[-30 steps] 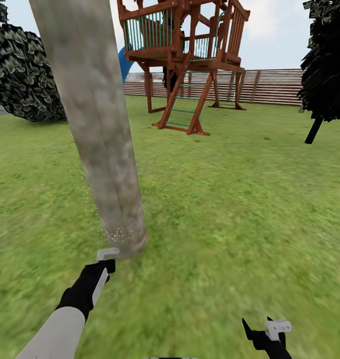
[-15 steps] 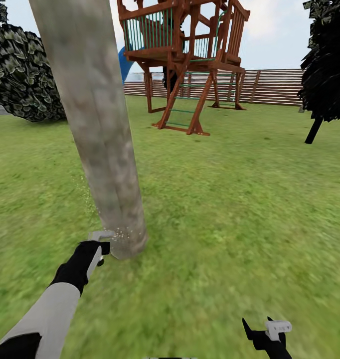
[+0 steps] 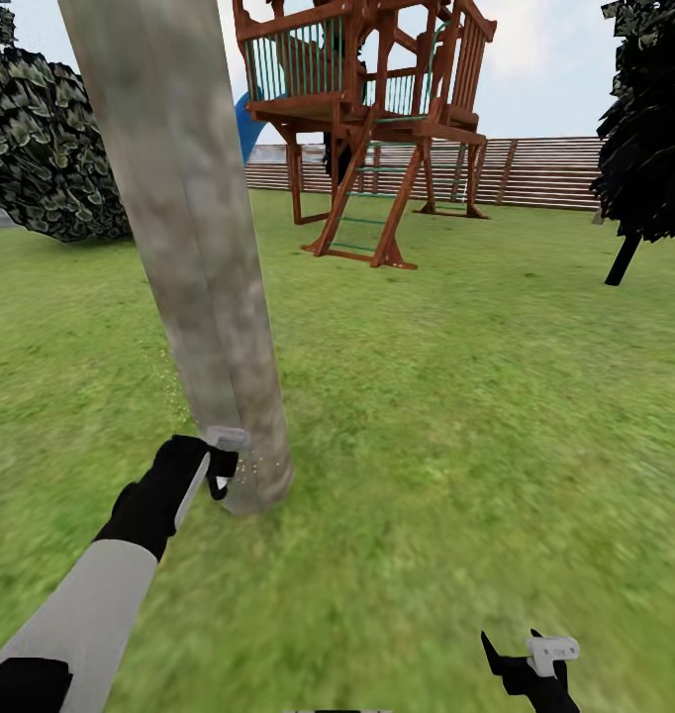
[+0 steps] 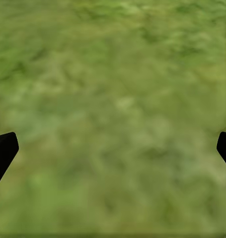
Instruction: In the garden, pick up the pesticide atomizer on the floor and spray pesticide onto both trees until each tree trunk is fully covered.
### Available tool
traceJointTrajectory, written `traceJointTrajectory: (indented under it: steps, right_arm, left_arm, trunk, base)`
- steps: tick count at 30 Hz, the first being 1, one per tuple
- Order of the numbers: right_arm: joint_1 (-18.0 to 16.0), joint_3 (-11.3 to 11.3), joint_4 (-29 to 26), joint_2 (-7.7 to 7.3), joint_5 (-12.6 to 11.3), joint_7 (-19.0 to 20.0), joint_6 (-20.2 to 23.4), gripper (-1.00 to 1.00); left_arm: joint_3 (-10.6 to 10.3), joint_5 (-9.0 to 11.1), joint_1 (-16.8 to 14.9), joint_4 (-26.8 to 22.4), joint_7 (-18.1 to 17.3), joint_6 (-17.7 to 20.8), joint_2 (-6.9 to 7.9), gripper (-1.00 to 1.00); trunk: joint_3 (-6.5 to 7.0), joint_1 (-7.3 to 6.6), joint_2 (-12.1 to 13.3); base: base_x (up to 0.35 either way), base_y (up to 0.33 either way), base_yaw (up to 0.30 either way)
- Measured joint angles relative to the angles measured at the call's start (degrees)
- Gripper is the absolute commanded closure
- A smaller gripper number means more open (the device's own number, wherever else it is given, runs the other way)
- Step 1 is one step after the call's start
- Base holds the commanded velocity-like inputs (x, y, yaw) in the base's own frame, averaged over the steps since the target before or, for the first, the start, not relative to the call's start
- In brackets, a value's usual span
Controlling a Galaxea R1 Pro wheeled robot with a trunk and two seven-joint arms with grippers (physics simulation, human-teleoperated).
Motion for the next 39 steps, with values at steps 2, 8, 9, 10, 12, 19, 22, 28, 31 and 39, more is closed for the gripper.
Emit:
traceJointTrajectory:
  steps: [2,8,9,10,12,19,22,28,31,39]
  right_arm:
    - [-0.02,0.0,0.01,0.0,0.0,-0.01,0.0,-1.0]
    - [0.01,0.0,0.0,0.0,0.0,-0.02,0.0,-1.0]
    - [0.0,0.0,0.0,0.0,0.0,0.0,0.0,-1.0]
    - [-0.01,0.0,0.0,0.0,0.0,0.01,0.0,-1.0]
    - [0.01,0.0,0.0,0.0,0.0,0.0,0.0,-1.0]
    - [0.01,0.0,0.0,0.0,0.0,0.0,0.0,-1.0]
    - [0.01,0.0,0.0,0.0,0.0,0.0,0.0,-1.0]
    - [0.0,0.0,0.0,0.0,0.0,0.0,0.0,-1.0]
    - [0.01,0.0,0.0,0.0,0.0,-0.02,0.0,-1.0]
    - [0.01,0.0,0.0,0.0,0.0,-0.01,0.0,-1.0]
  left_arm:
    - [-0.12,-0.11,0.01,-1.82,-0.06,1.6,-0.1,1.0]
    - [-0.3,0.06,0.4,-2.11,-0.33,2.04,1.58,1.0]
    - [-0.36,0.14,0.41,-2.23,-0.66,2.04,1.2,1.0]
    - [-0.54,0.3,0.26,-2.32,-1.1,2.08,0.6,1.0]
    - [-1.46,0.37,0.03,-2.96,-1.52,2.23,-1.08,1.0]
    - [0.51,-1.23,-1.05,-8.52,-2.63,6.52,2.01,1.0]
    - [0.92,-0.57,-2.39,-8.48,-4.09,6.59,4.06,1.0]
    - [1.29,0.56,-2.58,-12.67,-4.66,7.01,0.87,1.0]
    - [1.31,-0.16,-2.68,-14.64,-4.65,7.33,0.24,1.0]
    - [4.16,0.16,-4.72,-14.91,-4.65,7.41,4.38,1.0]
  trunk:
    - [0.0,0.01,0.0]
    - [-0.01,0.01,0.0]
    - [-0.01,0.01,0.0]
    - [0.0,0.01,0.0]
    - [0.0,0.0,0.0]
    - [0.0,0.0,0.0]
    - [0.0,0.0,0.0]
    - [0.0,0.0,0.0]
    - [0.0,0.01,0.0]
    - [-0.01,0.01,0.0]
  base:
    - [0.0,0.0,0.0]
    - [0.0,0.0,0.0]
    - [0.0,0.0,0.0]
    - [0.0,0.0,0.0]
    - [0.0,0.0,0.0]
    - [0.0,0.0,0.0]
    - [0.0,0.0,0.0]
    - [0.0,0.0,0.0]
    - [0.0,0.0,0.0]
    - [0.0,0.0,0.0]
